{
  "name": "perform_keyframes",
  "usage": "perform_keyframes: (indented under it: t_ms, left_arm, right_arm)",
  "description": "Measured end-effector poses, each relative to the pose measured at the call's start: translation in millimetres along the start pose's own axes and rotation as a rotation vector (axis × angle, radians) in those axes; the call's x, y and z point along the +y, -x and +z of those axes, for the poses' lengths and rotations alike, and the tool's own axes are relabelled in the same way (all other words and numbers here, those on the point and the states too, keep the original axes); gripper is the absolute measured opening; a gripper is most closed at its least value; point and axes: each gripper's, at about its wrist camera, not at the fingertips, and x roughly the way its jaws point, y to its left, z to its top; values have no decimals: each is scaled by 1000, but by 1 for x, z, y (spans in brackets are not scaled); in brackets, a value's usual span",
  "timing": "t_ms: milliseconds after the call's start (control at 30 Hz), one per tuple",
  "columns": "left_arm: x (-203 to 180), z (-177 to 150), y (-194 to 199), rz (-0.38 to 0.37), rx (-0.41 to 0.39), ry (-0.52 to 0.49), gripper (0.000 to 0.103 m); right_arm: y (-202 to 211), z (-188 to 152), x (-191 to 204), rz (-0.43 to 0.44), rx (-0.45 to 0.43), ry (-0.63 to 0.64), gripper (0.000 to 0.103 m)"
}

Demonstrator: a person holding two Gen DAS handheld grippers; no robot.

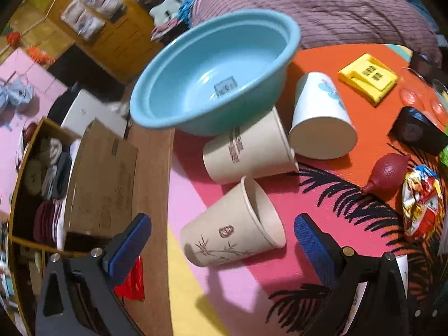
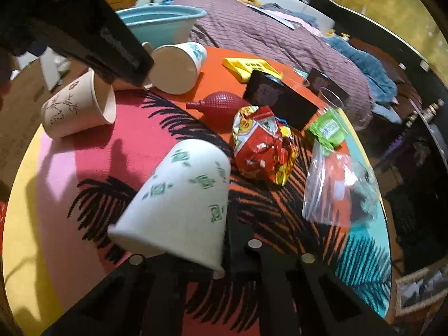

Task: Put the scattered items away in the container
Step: 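Grasp beige bamboo-print cup rim with left tool while right tool grasps white green-patterned cup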

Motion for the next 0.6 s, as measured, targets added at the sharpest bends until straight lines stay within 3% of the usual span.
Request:
perform_keyframes:
  t_ms: [267,400,533,600]
  left_arm:
    - [-6,-1,-12,109,42,44,103]
    - [3,0,-15,83,39,83,101]
    - [10,0,-22,11,87,160,62]
    - [10,0,-29,-4,110,168,59]
  right_arm:
    - [-8,7,-13,135,-29,117,4]
    - [-8,13,-13,164,-41,162,4]
    - [-7,20,-15,179,-49,180,4]
    - [-6,23,-14,183,-53,188,4]
